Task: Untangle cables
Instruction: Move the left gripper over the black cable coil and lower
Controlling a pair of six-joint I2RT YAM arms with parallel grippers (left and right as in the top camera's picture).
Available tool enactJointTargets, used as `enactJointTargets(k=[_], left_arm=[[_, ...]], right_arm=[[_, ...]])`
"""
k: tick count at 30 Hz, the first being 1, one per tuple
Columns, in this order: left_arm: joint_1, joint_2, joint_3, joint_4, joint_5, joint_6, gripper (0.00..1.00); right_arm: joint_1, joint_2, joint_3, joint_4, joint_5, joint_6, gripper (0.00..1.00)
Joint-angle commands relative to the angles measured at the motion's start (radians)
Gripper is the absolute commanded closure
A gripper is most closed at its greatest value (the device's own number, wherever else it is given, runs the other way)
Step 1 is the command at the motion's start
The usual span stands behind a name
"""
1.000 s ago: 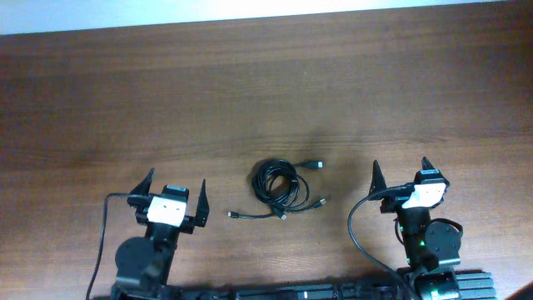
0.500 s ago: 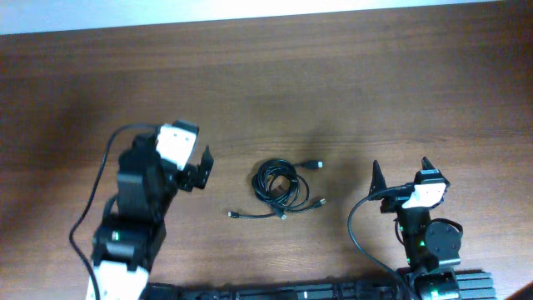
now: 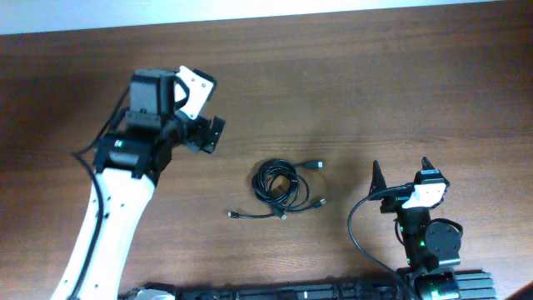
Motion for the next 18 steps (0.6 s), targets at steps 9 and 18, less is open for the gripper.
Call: enactJointTargets(k=[9,18], left_arm=[[-0.164,0.088,0.085,-0.108,0.026,0.032,0.01],[-0.177,0.089,0.085,-0.157,0.16,0.032,0.01]], right_arm=[[0.003,-0.008,-0.005,-0.008,0.002,-0.006,0.01],[0.003,-0.008,-0.005,-0.008,0.002,-0.006,0.01]])
